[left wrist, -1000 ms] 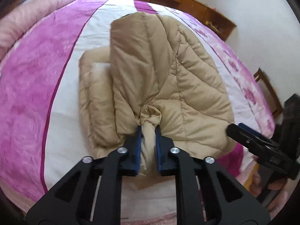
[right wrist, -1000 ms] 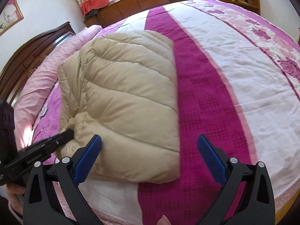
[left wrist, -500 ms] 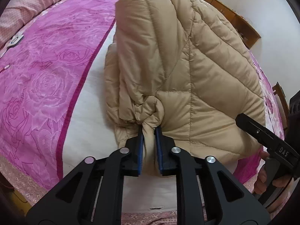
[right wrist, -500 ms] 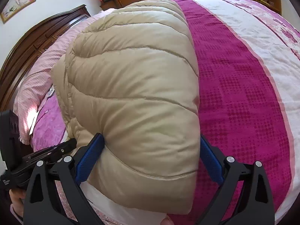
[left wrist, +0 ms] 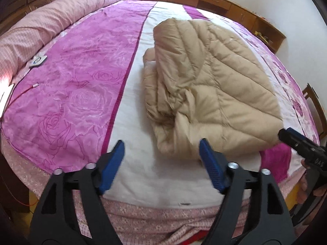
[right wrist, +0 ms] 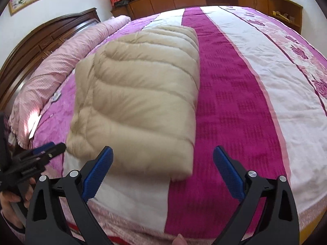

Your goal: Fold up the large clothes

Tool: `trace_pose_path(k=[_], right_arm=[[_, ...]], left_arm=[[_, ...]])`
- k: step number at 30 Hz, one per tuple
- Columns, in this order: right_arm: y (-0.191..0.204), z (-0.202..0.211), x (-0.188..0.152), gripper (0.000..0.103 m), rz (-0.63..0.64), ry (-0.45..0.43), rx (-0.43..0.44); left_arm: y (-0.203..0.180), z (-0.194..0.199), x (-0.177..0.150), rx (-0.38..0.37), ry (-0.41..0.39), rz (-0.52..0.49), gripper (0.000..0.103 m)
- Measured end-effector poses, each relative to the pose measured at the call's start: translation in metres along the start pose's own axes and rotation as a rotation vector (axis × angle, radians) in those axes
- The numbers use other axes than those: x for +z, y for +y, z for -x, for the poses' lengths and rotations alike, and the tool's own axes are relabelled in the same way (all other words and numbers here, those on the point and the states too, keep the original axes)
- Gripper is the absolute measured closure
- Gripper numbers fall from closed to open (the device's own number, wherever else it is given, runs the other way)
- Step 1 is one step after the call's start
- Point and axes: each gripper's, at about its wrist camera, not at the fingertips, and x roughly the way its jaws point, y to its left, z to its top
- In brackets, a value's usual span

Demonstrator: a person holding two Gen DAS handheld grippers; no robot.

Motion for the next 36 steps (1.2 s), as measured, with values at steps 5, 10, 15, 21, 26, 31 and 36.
trace_pose_path(k=[5,10,15,21,26,31,36], right_arm=[[0.004,0.003,-0.023,0.007,-0.023,0.035,-0.022],[0.011,0.001,-0.038,0.006,-0.03,0.045,-0.05],[0.019,-0.004,-0.052,0.006,-0.026,0.059,-0.064],[0.021,-0.013,-0.063,0.006,-0.028,0.098,-0.069],[0.021,-0.016,-0.065,0.006,-0.038,0.109,-0.072],[0.019,-0.017,-0.066,0.006,-0.049,0.111,-0.077],[0.018,-0.019,-0.066,0.006,-0.053,0.118,-0.076]], left_arm=[[-0.014,0.004,-0.012,-0.008,0.014,0.022,0.017],[-0.025,-0.004,-0.024,0.003,0.036,0.031,0.017],[-0.031,-0.011,-0.034,0.05,0.062,0.032,0.017],[-0.034,-0.021,-0.041,0.065,0.09,0.02,0.015],[-0.036,-0.023,-0.043,0.089,0.092,0.005,0.013],[-0.038,-0.023,-0.044,0.095,0.091,0.0,0.013],[-0.04,-0.024,-0.045,0.099,0.093,-0.01,0.013]])
